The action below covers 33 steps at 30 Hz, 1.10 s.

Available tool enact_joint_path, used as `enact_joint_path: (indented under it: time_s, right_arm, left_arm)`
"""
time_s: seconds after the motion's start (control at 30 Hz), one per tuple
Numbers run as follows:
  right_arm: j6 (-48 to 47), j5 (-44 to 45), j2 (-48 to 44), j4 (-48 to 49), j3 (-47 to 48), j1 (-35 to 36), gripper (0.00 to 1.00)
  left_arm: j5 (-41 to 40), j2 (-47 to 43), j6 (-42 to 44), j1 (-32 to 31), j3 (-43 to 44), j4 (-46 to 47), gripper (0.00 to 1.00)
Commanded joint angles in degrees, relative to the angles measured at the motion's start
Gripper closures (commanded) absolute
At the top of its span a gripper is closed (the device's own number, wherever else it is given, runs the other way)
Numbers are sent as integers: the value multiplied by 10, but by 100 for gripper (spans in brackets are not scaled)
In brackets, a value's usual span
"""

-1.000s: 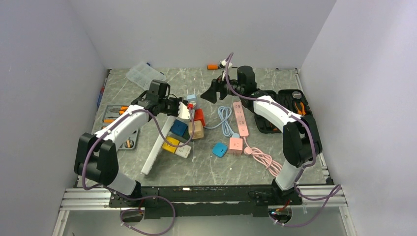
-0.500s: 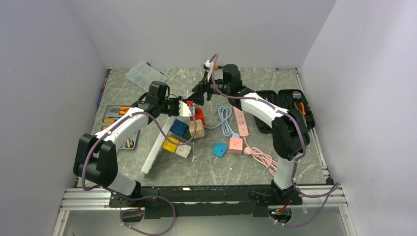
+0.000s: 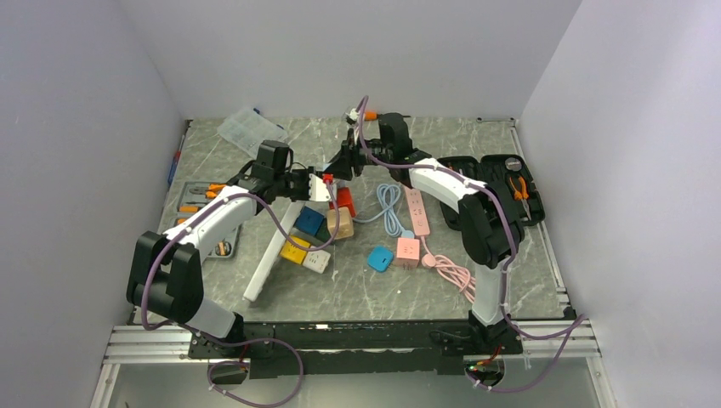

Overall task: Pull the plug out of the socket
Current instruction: Remove the plug from the socket.

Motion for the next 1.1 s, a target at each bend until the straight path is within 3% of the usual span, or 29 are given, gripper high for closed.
enact_joint_path:
  time_s: [0.0, 0.13, 0.3, 0.4, 0.57, 0.93, 1.03, 1.07]
  right_arm:
    - [-4, -28, 0, 19, 25, 0, 63]
    - [-2, -34, 2, 4, 36, 0, 100]
    - [-1, -26, -24, 16, 14, 4, 100]
    - [-11, -19, -37, 8, 8, 10, 100]
    - [-27, -11, -63, 2, -8, 17, 100]
    - [-59, 1, -123, -20, -30, 25, 100]
    - [-63, 7, -140, -30, -40, 25, 100]
    - [-77, 9, -145, -32, -44, 25, 100]
  left_arm:
    - [40, -38, 17, -4, 27, 21, 91]
    - [38, -38, 18, -4, 29, 16, 89]
    - [41, -35, 9, -4, 38, -10, 67]
    - [48, -32, -8, -4, 44, -19, 42]
    - [64, -19, -37, -4, 75, -50, 37]
    - [75, 2, -77, 2, 116, -123, 39]
    - [82, 2, -105, 16, 126, -145, 36]
    - [83, 2, -118, 22, 130, -146, 27]
